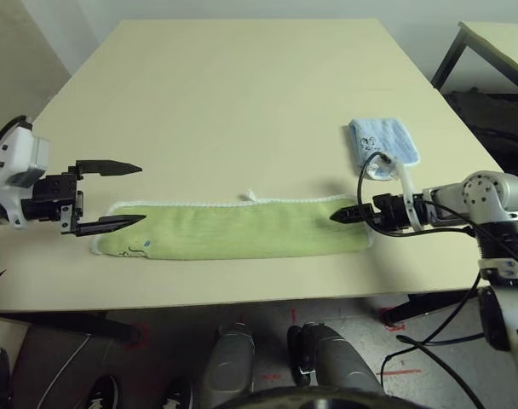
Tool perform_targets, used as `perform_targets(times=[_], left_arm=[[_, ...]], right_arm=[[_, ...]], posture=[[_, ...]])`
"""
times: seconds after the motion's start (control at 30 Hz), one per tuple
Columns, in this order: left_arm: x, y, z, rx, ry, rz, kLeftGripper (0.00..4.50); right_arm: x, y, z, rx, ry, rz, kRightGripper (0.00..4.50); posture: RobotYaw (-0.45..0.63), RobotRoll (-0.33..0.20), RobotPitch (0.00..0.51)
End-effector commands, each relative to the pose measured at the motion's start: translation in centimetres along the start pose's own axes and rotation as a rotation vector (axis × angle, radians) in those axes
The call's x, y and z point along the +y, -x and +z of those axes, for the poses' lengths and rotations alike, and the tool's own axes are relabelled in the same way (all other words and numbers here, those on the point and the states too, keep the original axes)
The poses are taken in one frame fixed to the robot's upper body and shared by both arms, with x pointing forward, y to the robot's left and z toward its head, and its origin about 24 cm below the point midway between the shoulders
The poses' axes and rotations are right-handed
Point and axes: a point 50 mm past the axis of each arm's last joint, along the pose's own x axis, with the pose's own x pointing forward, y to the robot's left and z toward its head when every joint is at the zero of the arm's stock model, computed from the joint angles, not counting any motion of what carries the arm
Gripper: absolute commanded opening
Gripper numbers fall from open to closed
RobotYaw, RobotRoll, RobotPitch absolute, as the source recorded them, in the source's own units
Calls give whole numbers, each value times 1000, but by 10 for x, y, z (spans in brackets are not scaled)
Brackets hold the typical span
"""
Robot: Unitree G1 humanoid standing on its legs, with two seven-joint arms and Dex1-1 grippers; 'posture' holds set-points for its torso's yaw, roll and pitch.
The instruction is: Fold the towel and set it aside.
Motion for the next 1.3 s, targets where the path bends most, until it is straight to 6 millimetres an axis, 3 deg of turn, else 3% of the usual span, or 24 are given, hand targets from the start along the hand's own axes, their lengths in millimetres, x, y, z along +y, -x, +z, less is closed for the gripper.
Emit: perform_targets(times=[0.03,0.17,0.57,0.67,0.8,0.93,1.03,1.17,1.3], left_arm=[[1,0,-1,17,-3,-11,4500],[1,-2,-2,14,-5,-13,4500],[4,-7,-4,9,-9,-20,4500],[4,-6,-4,14,-9,-16,4500],[5,-5,-4,19,-10,-12,4500],[6,-3,-5,26,-9,-7,4500],[6,-1,-5,30,-7,-5,4500],[6,-1,-5,32,-7,-4,4500],[5,-2,-5,31,-8,-9,4500]], right_arm=[[-4,12,-3,27,22,-76,1523],[-11,34,2,13,39,-153,40],[-27,77,20,12,166,-339,12],[-23,84,29,-12,183,-329,12],[-3,81,37,5,229,-283,12],[44,67,45,41,288,-132,12],[65,55,40,98,349,-14,12],[74,42,32,124,380,17,12],[69,30,28,106,347,-2,12]], posture=[[152,0,110],[152,0,110],[136,0,108],[138,0,105],[139,0,106],[137,0,111],[141,0,114],[141,0,115],[144,0,112]])
